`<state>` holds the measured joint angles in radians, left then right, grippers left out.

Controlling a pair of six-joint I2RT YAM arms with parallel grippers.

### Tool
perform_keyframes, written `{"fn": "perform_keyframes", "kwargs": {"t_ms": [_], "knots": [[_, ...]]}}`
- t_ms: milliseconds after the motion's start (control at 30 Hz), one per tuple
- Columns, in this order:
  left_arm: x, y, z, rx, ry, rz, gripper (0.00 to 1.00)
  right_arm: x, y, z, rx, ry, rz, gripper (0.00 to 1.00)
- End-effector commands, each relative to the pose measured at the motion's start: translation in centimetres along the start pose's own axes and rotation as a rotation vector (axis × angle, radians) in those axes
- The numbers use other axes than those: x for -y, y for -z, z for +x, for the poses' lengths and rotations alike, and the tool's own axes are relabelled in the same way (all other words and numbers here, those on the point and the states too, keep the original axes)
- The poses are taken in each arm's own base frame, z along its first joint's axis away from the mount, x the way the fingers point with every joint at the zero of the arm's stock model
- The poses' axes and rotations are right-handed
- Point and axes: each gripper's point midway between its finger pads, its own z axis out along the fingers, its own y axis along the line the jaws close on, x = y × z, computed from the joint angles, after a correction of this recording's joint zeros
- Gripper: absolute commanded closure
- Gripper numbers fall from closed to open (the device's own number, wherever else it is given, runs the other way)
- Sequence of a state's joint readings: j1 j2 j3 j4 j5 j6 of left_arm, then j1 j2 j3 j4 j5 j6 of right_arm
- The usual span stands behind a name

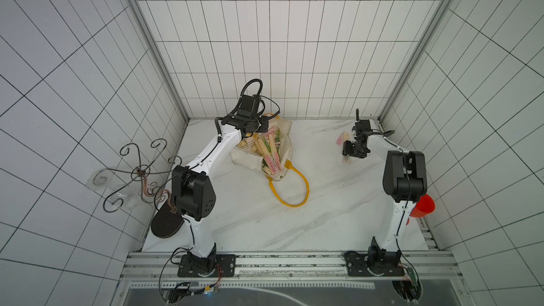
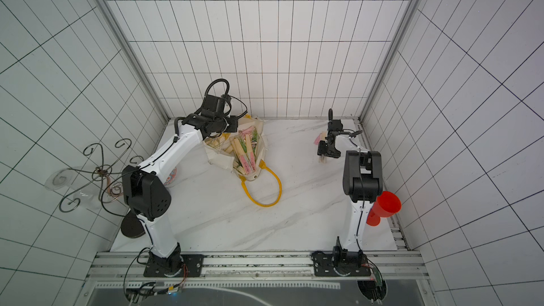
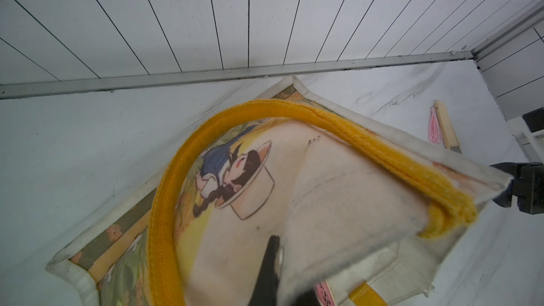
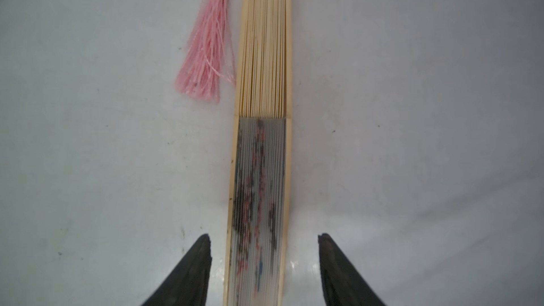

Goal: Take out the folding fans from the tote bags
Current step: Place the folding fan at the center of the board, then pick up the folding fan from the canvas bag.

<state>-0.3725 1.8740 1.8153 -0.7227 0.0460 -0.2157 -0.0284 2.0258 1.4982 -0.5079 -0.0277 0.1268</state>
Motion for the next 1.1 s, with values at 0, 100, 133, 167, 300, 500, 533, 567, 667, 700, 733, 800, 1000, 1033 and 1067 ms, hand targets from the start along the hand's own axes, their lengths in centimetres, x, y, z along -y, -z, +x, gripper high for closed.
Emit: {"fn": "perform_keyframes", "kwargs": {"t_ms": [0, 100, 133, 167, 300, 500, 533, 567, 667, 700, 733, 800, 1000, 1033, 1067], "knots": [[0.9, 1.8, -0.4, 0.023, -0.014, 0.025, 1.00, -0.3, 4.7, -1.0, 0.066, -0.020, -0.020, 0.41], [1.2, 2.0, -0.5, 0.027, -0.025, 0.034, 1.00, -2.0, 7.8, -0.7, 0.115, -0.016, -0.080, 0.44], [1.2, 2.0, -0.5, 0.029, -0.029, 0.034, 1.00, -3.0, 9.0, -0.4, 0.135, -0.005, -0.109, 0.46], [1.4, 2.1, -0.5, 0.030, -0.034, 0.035, 1.00, -4.2, 10.2, -0.1, 0.157, 0.009, -0.138, 0.46], [1.2, 1.9, -0.3, 0.026, -0.029, 0.028, 1.00, -10.1, 14.9, 1.9, 0.252, 0.096, -0.275, 0.48], [1.1, 1.6, 0.0, 0.015, -0.021, 0.025, 1.00, -19.8, 19.1, 7.8, 0.292, 0.206, -0.519, 0.49], [1.1, 1.6, 0.0, 0.014, -0.021, 0.023, 1.00, -21.2, 19.4, 8.8, 0.291, 0.228, -0.538, 0.50], [1.1, 1.6, 0.0, 0.012, -0.021, 0.023, 1.00, -22.8, 19.8, 9.6, 0.302, 0.255, -0.557, 0.50], [1.0, 1.6, 0.1, 0.008, -0.022, 0.017, 1.00, -26.5, 20.2, 11.8, 0.316, 0.348, -0.570, 0.51], [1.0, 1.6, 0.2, 0.005, -0.021, 0.016, 1.00, -27.4, 20.1, 12.3, 0.315, 0.375, -0.564, 0.51], [1.0, 1.6, 0.2, 0.007, -0.021, 0.018, 1.00, -28.5, 19.8, 12.8, 0.310, 0.402, -0.560, 0.51], [1.0, 1.7, 0.2, 0.007, -0.019, 0.020, 1.00, -30.1, 18.9, 13.4, 0.292, 0.444, -0.555, 0.51], [1.1, 1.7, 0.3, 0.002, -0.018, 0.022, 1.00, -33.4, 14.7, 14.0, 0.231, 0.508, -0.508, 0.50], [1.1, 1.7, 0.3, 0.002, -0.019, 0.023, 1.00, -33.7, 14.0, 13.8, 0.227, 0.506, -0.495, 0.49], [1.1, 1.8, 0.3, 0.002, -0.020, 0.025, 1.00, -34.0, 13.4, 13.5, 0.224, 0.504, -0.485, 0.47]]}}
